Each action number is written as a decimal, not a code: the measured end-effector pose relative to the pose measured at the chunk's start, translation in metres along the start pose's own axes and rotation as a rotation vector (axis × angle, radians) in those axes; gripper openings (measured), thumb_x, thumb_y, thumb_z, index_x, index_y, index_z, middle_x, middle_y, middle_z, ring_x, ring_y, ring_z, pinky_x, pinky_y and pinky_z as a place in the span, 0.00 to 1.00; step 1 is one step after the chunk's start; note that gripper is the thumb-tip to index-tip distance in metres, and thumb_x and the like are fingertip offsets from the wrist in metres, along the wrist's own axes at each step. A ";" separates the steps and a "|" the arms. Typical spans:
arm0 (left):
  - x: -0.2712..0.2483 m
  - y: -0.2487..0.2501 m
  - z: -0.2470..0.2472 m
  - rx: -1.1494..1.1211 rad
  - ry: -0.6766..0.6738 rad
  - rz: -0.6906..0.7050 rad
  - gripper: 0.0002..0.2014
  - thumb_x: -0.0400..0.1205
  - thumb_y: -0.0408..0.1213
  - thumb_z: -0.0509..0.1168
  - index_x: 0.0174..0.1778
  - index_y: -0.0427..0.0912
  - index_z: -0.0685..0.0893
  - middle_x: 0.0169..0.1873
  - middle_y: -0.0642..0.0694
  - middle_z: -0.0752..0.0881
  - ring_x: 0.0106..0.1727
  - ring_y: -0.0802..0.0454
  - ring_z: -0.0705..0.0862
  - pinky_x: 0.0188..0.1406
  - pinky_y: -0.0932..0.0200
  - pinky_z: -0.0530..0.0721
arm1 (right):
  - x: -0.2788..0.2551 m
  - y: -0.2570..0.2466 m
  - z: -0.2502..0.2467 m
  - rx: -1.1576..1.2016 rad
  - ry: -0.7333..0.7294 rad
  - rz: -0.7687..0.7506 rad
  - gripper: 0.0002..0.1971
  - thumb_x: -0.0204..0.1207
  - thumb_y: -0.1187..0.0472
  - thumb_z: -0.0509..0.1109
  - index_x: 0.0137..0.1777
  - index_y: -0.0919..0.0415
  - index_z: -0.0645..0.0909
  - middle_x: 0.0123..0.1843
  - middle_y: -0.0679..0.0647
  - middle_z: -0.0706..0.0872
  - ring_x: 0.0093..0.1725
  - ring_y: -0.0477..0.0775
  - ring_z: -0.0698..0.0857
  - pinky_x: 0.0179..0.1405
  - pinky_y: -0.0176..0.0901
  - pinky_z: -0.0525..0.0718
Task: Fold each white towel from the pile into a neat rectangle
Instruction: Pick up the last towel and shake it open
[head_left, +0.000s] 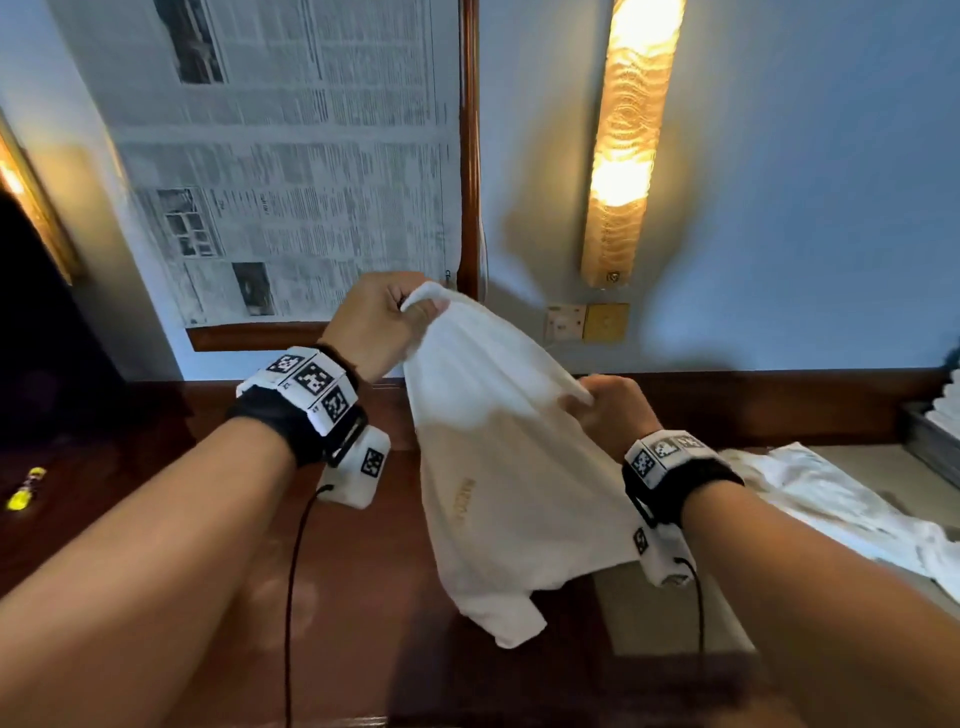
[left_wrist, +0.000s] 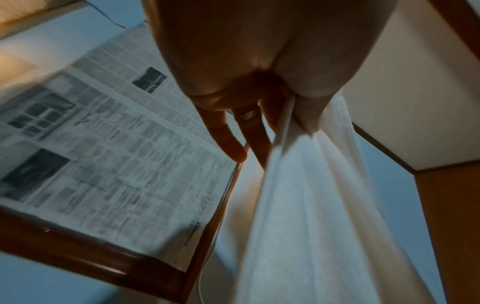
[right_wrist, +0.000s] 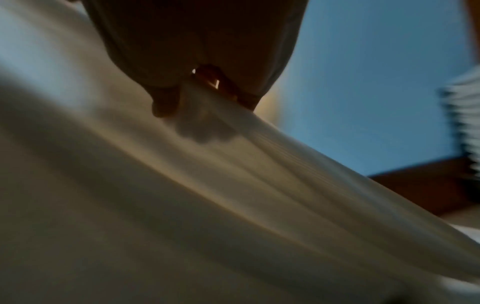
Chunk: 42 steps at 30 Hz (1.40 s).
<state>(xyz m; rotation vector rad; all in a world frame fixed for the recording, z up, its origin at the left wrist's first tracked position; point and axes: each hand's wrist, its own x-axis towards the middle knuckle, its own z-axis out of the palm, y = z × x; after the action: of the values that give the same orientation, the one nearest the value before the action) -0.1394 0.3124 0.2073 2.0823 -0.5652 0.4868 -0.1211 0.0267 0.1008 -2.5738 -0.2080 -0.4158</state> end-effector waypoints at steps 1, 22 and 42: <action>-0.002 -0.007 -0.008 -0.012 0.022 -0.009 0.15 0.88 0.37 0.65 0.39 0.32 0.86 0.35 0.26 0.86 0.32 0.42 0.82 0.34 0.55 0.76 | -0.009 0.018 -0.002 -0.008 0.043 0.085 0.09 0.80 0.55 0.73 0.44 0.59 0.90 0.36 0.54 0.87 0.43 0.61 0.85 0.39 0.41 0.69; 0.040 0.058 0.147 -0.186 -0.164 0.034 0.11 0.91 0.44 0.59 0.44 0.52 0.83 0.36 0.57 0.84 0.38 0.67 0.81 0.39 0.69 0.74 | 0.001 -0.002 -0.105 0.258 0.372 -0.201 0.15 0.74 0.54 0.74 0.29 0.58 0.78 0.24 0.50 0.75 0.29 0.48 0.69 0.31 0.42 0.71; 0.040 0.084 0.200 -0.499 -0.122 -0.152 0.14 0.89 0.44 0.63 0.38 0.45 0.83 0.36 0.46 0.85 0.42 0.47 0.82 0.49 0.49 0.78 | 0.010 0.043 -0.136 0.427 0.311 -0.160 0.10 0.69 0.60 0.68 0.34 0.68 0.82 0.30 0.63 0.83 0.33 0.46 0.74 0.31 0.43 0.74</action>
<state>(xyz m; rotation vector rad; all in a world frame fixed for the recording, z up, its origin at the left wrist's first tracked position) -0.1285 0.0941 0.1805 1.6646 -0.5302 0.1116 -0.1362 -0.0794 0.1953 -2.0513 -0.3493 -0.7368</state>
